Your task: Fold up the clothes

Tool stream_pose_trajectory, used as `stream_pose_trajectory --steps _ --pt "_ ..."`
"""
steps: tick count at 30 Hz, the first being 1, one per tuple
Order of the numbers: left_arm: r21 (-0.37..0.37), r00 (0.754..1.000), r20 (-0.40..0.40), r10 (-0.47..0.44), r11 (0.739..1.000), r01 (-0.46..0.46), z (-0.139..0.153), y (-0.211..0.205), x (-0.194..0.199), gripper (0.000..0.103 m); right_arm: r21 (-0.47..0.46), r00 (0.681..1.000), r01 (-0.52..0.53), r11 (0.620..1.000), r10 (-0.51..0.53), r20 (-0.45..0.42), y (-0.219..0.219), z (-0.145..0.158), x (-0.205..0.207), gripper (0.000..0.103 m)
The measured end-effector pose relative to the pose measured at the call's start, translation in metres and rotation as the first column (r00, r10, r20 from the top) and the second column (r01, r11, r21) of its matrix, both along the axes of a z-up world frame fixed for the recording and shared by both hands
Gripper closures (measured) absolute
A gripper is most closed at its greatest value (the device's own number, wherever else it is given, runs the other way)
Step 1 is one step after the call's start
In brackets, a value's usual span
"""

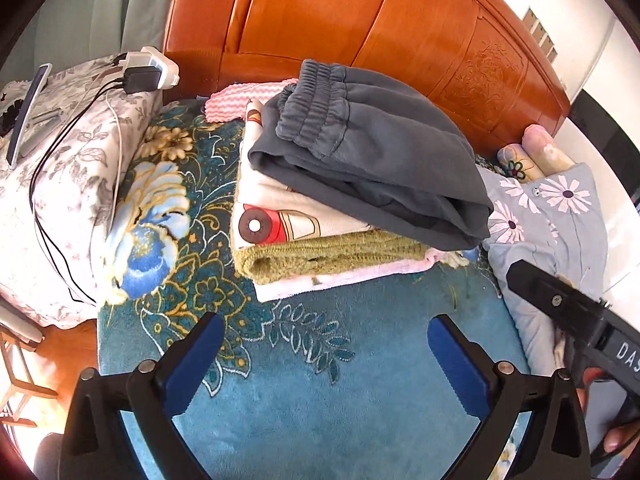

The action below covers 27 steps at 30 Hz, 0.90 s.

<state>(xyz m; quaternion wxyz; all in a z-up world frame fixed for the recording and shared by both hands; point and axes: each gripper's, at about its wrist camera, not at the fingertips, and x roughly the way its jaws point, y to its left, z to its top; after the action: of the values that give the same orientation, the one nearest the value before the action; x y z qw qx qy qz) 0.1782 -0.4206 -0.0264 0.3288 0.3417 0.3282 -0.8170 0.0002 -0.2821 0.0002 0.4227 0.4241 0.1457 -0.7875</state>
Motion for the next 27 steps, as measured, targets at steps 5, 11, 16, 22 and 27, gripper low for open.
stream_pose_trajectory --steps 5,11,16,22,27 --pt "-0.012 0.999 0.045 -0.005 1.000 0.006 -0.012 0.008 -0.001 0.000 -0.027 0.998 0.048 0.998 -0.049 -0.037 0.016 0.000 0.001 0.001" --pt "-0.124 0.995 0.094 -0.038 0.991 0.050 -0.010 -0.007 -0.014 0.000 -0.077 0.985 0.056 0.995 -0.067 -0.161 0.019 0.003 0.008 0.001" --pt "-0.118 0.998 0.055 -0.016 0.993 0.022 -0.015 -0.018 -0.012 0.000 -0.097 0.982 0.030 0.995 -0.048 -0.184 0.007 -0.004 0.015 0.001" --pt "-0.025 0.999 0.045 0.029 0.999 -0.028 -0.032 -0.026 -0.009 0.000 -0.060 0.989 0.041 0.997 -0.049 -0.137 -0.005 -0.028 0.018 0.001" --pt "0.036 0.997 0.037 0.066 0.997 -0.067 -0.045 -0.034 -0.007 0.000 -0.035 0.990 0.064 0.997 -0.068 -0.128 -0.009 -0.034 0.013 0.000"
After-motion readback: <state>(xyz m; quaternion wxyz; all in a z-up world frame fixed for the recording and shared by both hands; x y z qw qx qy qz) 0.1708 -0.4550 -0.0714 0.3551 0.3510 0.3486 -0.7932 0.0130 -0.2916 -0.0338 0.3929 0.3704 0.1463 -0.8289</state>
